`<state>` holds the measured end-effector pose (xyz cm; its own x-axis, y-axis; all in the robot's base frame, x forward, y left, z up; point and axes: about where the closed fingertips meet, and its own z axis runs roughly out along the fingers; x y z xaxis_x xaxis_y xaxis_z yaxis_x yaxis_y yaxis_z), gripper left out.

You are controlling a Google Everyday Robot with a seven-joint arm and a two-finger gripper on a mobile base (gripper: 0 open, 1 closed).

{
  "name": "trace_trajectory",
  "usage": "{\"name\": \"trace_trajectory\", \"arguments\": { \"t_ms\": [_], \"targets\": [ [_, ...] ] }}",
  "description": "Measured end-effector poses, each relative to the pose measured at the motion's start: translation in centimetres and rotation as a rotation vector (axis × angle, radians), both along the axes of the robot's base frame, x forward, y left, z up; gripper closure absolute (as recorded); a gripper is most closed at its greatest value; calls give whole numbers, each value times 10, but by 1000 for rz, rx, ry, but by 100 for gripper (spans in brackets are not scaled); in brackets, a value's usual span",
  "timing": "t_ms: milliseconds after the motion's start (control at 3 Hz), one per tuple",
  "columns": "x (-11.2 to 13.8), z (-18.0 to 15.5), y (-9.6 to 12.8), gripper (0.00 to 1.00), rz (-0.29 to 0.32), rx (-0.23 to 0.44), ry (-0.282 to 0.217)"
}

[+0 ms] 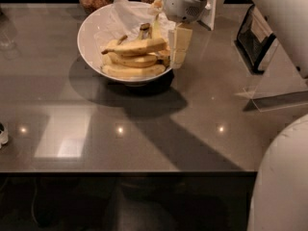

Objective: Pick banana from white bowl

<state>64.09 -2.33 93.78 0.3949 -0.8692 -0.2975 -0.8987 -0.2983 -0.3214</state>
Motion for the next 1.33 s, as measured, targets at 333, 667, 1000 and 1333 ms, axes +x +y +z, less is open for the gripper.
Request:
{"name": "trace_trajectory", "arguments": {
  "t_ms": [333, 667, 1000, 1333],
  "targets": [
    [6, -7, 15, 19, 21, -1, 15],
    [5, -12, 20, 42, 31, 2, 31],
    [-1, -16, 17, 65, 35, -9, 43],
    [-9, -7, 8, 88, 36, -31, 28]
  ]
}}
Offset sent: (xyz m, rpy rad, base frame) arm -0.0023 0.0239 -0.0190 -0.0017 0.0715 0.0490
